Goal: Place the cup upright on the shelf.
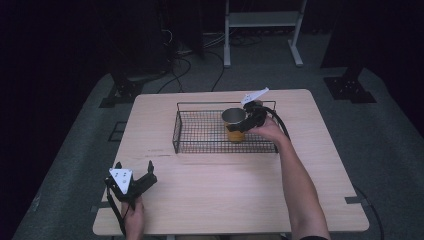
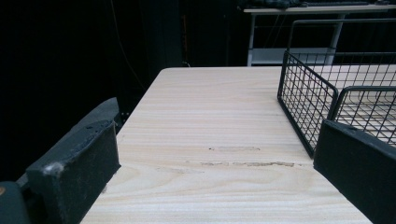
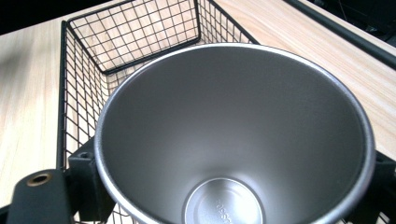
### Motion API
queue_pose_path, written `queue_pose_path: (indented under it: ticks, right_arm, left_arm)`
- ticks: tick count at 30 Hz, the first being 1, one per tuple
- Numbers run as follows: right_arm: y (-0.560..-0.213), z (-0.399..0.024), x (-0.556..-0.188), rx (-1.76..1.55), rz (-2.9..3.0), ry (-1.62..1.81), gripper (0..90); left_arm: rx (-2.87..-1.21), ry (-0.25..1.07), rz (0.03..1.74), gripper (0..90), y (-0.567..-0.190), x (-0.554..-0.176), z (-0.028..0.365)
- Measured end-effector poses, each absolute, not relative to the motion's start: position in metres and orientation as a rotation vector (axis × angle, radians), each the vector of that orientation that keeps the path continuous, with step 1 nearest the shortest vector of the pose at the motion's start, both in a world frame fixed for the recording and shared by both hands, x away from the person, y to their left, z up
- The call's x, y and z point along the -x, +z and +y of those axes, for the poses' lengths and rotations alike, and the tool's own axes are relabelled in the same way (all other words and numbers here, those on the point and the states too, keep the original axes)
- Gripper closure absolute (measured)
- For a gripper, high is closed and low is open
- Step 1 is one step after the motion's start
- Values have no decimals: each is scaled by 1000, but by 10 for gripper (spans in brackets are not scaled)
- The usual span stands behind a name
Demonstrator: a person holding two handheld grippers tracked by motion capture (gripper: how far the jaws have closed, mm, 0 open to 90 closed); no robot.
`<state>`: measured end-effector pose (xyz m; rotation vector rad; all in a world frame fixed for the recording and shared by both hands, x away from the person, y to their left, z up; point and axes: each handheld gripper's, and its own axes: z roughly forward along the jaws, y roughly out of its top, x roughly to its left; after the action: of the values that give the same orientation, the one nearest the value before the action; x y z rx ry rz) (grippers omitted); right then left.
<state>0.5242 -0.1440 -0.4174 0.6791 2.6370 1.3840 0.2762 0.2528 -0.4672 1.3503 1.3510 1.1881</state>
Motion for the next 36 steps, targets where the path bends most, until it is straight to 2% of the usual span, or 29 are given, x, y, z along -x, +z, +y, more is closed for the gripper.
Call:
queue_pose_path:
  ticks: [36]
  right_arm:
    - [-417, -137, -519, -651, 2662, 1319, 87]
  left_arm:
    - [-1358, 1191, 1349, 0, -467, -276, 252]
